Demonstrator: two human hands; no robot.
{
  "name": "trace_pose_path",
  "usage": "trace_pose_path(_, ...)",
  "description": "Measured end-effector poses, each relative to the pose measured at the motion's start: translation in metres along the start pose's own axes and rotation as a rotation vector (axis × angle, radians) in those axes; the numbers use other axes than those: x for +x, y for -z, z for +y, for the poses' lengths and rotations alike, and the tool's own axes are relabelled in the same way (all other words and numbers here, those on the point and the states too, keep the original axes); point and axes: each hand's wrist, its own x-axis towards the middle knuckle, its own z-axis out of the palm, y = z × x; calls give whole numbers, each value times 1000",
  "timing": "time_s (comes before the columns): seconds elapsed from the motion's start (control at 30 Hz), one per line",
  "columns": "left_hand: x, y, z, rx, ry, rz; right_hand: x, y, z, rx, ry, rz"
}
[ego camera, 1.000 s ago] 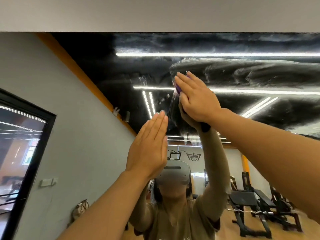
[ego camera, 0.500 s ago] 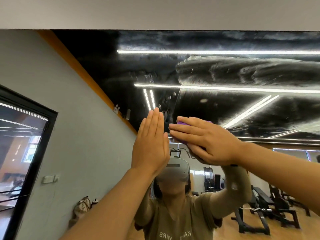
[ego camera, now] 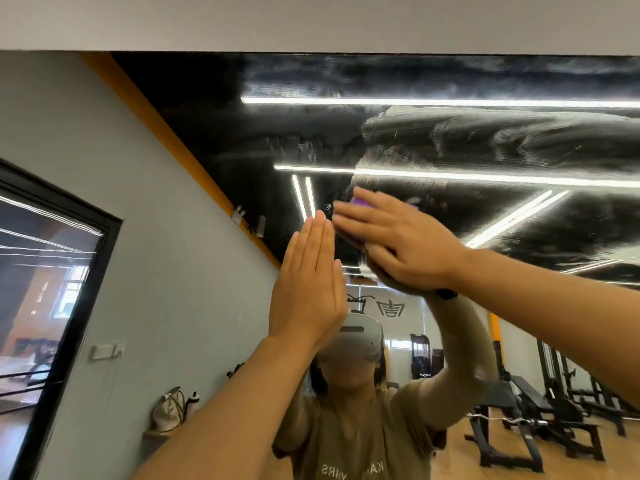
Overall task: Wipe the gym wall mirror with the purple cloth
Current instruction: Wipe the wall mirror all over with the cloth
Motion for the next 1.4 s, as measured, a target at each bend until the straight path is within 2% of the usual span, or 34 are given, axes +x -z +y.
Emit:
trace_pose_path(0.13, -4, -3, 0, 78, 82, 62, -29, -4, -5, 11, 191, -98)
trace_pose_path(0.23, -4, -5, -1, 133, 95, 88, -21, 1, 3, 5, 232, -144)
trace_pose_path(0.3, -5, -7, -2, 163, 103, 101, -3, 5, 8, 2, 141, -127)
trace_pose_path(0.43, -5, -7, -4, 163, 94, 101, 47, 10, 14, 18, -135, 7)
trace_pose_path(0.53, -6, -7, -4, 146, 100, 108, 61, 5, 11, 2, -198, 58)
trace_pose_path(0.73, -6, -2, -4, 52, 112, 99, 2, -6, -12, 9, 118, -99)
trace_pose_path(0.93, -6, -1, -3, 115, 99, 95, -38, -8, -7, 3, 254, -121)
trace_pose_path(1.03, -6, 0, -3, 100, 109, 58, -23, -2, 7, -6, 132, -103)
trace_pose_path(1.17, -5, 1, -3, 147, 35, 27, -4, 13, 42, -8, -171, 61)
trace_pose_path(1.23, -4, 0, -4, 155, 3, 16, -2, 12, 41, 0, -258, 110)
trace_pose_path(1.3, -4, -1, -5, 156, -7, 1, -17, 4, 24, -3, -234, 125)
trace_pose_path(1.4, -4, -1, -7, 156, -27, -2, -65, -11, -10, -20, -54, 20)
